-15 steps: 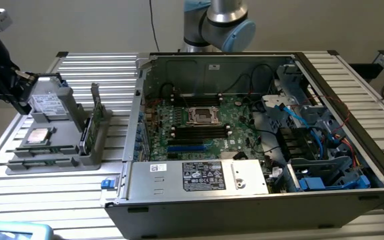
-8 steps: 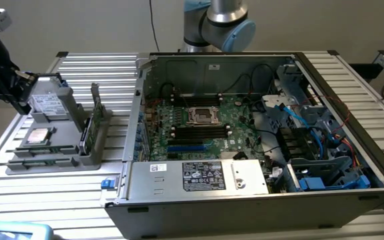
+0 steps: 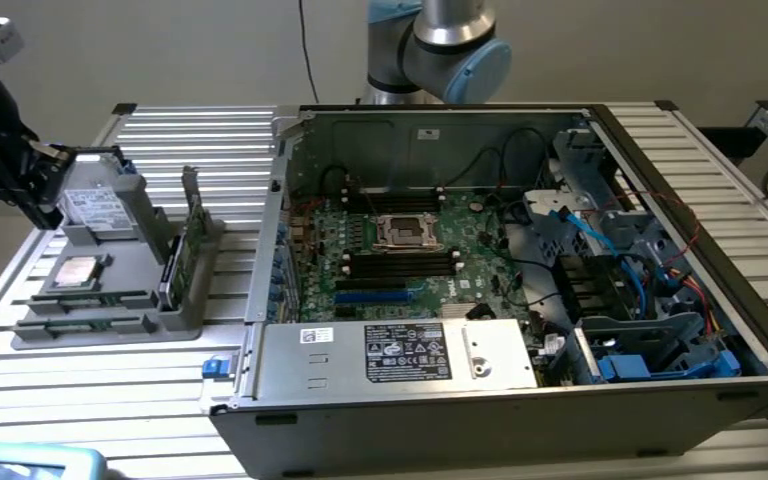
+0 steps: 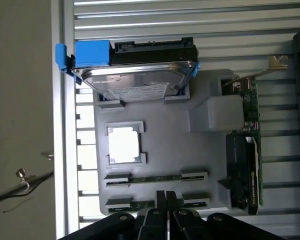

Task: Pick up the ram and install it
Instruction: 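Pick up the ram and move it above insertion slot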

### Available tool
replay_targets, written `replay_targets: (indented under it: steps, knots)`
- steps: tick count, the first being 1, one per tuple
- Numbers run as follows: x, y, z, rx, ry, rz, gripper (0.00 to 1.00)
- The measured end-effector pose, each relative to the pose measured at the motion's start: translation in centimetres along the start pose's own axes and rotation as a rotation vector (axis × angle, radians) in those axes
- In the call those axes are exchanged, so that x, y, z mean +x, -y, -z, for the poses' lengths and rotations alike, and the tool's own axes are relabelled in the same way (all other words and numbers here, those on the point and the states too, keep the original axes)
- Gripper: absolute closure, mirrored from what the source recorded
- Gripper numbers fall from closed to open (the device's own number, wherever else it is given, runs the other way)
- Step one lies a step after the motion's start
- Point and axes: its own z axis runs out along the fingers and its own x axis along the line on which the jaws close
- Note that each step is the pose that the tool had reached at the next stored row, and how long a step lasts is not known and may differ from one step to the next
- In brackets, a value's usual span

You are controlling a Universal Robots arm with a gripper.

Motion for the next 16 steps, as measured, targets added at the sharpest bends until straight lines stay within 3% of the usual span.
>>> replay_targets:
  steps: [1,3,7,16]
  knots:
    - [0.00,0.00,0.00,0.0001,-0.0004,0.000,0.82]
    - [0.01,0.00,0.00,0.0001,-0.0014,0.000,0.69]
    - [0.02,0.01,-0.01,0.0003,-0.0029,0.007,0.69]
    - [0.03,0.01,-0.13,0.0013,-0.0130,0.169,0.69]
